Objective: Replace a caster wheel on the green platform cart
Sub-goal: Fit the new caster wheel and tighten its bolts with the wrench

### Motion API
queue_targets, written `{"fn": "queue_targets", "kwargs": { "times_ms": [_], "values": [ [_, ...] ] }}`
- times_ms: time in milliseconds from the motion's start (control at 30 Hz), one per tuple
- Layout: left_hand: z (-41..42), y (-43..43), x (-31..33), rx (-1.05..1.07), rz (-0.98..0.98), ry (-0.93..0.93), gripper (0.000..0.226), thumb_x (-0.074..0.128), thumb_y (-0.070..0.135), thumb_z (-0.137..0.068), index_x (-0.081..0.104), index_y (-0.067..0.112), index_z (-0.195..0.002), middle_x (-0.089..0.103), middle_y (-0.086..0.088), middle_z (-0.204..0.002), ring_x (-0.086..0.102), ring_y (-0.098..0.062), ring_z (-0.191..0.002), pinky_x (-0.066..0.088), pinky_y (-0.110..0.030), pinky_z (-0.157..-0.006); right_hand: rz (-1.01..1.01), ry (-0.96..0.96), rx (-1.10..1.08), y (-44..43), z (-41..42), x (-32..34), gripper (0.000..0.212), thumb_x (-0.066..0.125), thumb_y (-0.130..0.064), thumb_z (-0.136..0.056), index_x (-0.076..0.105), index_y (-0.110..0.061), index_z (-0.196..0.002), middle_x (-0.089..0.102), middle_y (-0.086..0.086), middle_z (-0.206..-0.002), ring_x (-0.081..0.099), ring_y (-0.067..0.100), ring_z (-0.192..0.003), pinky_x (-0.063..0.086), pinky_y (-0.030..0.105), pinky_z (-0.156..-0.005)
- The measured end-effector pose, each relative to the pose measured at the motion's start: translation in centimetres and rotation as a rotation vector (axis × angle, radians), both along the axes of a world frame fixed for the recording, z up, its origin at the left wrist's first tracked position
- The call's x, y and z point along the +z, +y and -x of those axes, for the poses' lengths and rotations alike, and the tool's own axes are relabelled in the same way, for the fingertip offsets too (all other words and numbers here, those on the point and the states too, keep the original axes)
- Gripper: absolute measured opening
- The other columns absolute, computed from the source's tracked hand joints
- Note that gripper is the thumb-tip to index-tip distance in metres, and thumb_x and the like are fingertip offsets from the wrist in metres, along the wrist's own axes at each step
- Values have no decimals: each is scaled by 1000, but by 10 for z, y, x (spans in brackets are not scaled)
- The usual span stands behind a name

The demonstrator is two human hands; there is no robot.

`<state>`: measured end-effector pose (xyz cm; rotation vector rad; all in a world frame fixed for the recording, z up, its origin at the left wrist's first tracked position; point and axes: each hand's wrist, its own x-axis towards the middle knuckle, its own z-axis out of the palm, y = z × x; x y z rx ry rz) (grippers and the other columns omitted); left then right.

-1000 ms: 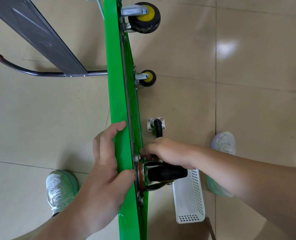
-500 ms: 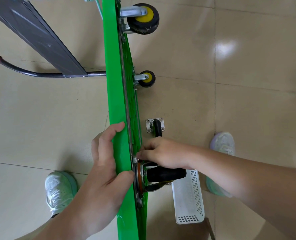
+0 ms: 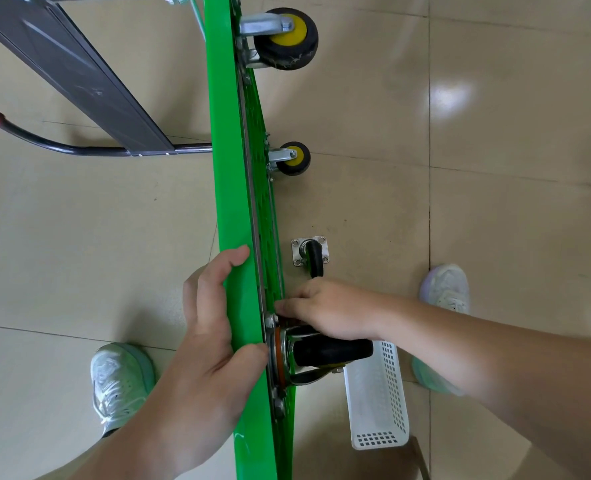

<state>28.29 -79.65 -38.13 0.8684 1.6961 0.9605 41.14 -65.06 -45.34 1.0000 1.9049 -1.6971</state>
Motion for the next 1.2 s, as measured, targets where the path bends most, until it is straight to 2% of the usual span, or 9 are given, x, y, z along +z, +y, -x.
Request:
{"fn": "queue_targets", "kwargs": {
  "times_ms": [100, 200, 367, 433, 533, 700, 833, 1033, 1200],
  "values": [
    [0, 0, -1, -4, -12, 5, 87, 51, 10, -72, 31, 70, -133, 46, -7, -135, 63, -22, -83, 56, -50, -69, 2, 23, -33, -1, 0, -3, 43, 63, -69, -72, 68, -35, -97, 71, -8, -101, 66, 15, -99, 52, 42, -96],
    [1, 0, -2, 4, -21, 6, 86, 52, 11, -72, 32, 71, -130, 48, -10, -129, 58, -15, -75, 48, -35, -65, -26, 23, 10, 1, -1, -1, 30, 59, -53, -94, 71, -26, -88, 70, -4, -90, 65, 15, -89, 52, 36, -88],
    [1, 0, 1, -18, 7, 1, 88, 51, 11, -72, 30, 69, -134, 47, -9, -135, 62, -26, -82, 56, -55, -71, -4, 43, -29, -1, 0, -2, 30, 64, -59, -78, 68, -34, -94, 71, -8, -98, 66, 15, -97, 52, 44, -96],
    [1, 0, 1, -18, 5, 0, 89, 51, 10, -71, 30, 67, -137, 45, -4, -140, 63, -29, -90, 56, -62, -79, -20, 39, -10, -1, 1, -2, 31, 63, -58, -84, 71, -30, -95, 73, -5, -96, 67, 16, -95, 53, 45, -95],
    [1, -1, 1, -17, 5, -14, 89, 52, 9, -72, 31, 65, -138, 44, -2, -142, 63, -33, -93, 53, -67, -80, -28, 16, 18, -1, 4, -1, 52, 53, -69, -82, 73, -26, -102, 74, -3, -100, 69, 17, -98, 53, 45, -96],
    [-1, -1, 2, -15, -14, 13, 89, 51, 11, -72, 29, 68, -136, 42, 7, -140, 63, -17, -98, 58, -50, -84, 18, 14, -29, -2, 3, -5, 56, 56, -74, -61, 72, -31, -93, 74, -5, -98, 68, 17, -99, 53, 48, -96],
    [-1, 0, 2, -9, -37, 24, 88, 50, 11, -71, 29, 69, -134, 40, 13, -139, 60, -10, -103, 56, -35, -82, -20, 29, 26, -3, 3, -2, 29, 56, -56, -90, 71, -31, -88, 71, -2, -94, 66, 20, -95, 53, 45, -93],
    [-1, 0, 1, -20, -15, 13, 88, 50, 10, -71, 31, 70, -133, 43, 0, -136, 61, -22, -86, 54, -49, -75, 29, 0, 14, -3, 4, 2, 29, 54, -47, -99, 66, -34, -75, 64, -8, -84, 62, 20, -95, 48, 35, -88],
    [0, 1, 3, -17, 2, -8, 87, 51, 11, -72, 31, 72, -131, 45, -5, -134, 59, -28, -77, 52, -53, -68, -9, 17, -53, -1, 3, 3, 23, 67, -45, -91, 73, -23, -93, 71, -1, -92, 66, 18, -92, 51, 38, -88]
  ]
}}
